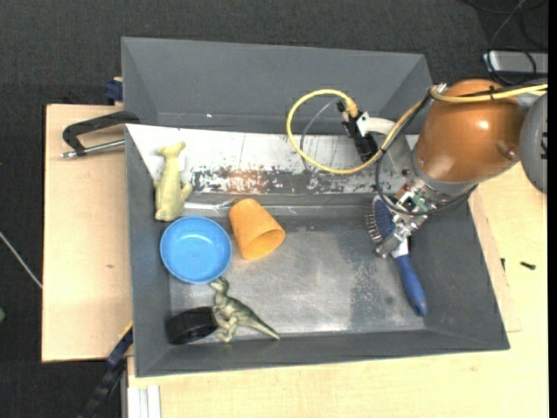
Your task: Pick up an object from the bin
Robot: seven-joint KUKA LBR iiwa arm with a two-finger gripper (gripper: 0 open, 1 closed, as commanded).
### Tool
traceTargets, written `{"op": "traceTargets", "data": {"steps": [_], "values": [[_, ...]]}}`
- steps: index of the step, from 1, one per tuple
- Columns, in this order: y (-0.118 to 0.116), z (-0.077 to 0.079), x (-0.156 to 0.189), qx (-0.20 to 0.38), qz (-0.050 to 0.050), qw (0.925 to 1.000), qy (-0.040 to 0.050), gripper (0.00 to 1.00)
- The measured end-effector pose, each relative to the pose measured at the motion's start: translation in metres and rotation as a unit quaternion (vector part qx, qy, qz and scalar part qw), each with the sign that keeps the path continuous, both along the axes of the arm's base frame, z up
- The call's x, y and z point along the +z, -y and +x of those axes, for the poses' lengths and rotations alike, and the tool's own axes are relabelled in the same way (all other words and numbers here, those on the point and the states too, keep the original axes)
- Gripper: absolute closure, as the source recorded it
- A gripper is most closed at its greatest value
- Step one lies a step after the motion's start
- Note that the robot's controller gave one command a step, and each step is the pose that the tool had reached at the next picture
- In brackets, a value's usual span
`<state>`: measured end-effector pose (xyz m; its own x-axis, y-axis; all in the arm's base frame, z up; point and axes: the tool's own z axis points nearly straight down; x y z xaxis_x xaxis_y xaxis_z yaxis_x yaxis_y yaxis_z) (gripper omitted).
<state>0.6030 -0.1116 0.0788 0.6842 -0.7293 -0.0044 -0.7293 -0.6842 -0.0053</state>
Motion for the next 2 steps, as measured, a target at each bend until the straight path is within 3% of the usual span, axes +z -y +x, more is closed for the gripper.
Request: {"op": "traceTargets", "data": {"steps": [2], "values": [[-0.003,0.003,0.076,-0.003,-0.002,1.0000,0.0025,1.00]]}}
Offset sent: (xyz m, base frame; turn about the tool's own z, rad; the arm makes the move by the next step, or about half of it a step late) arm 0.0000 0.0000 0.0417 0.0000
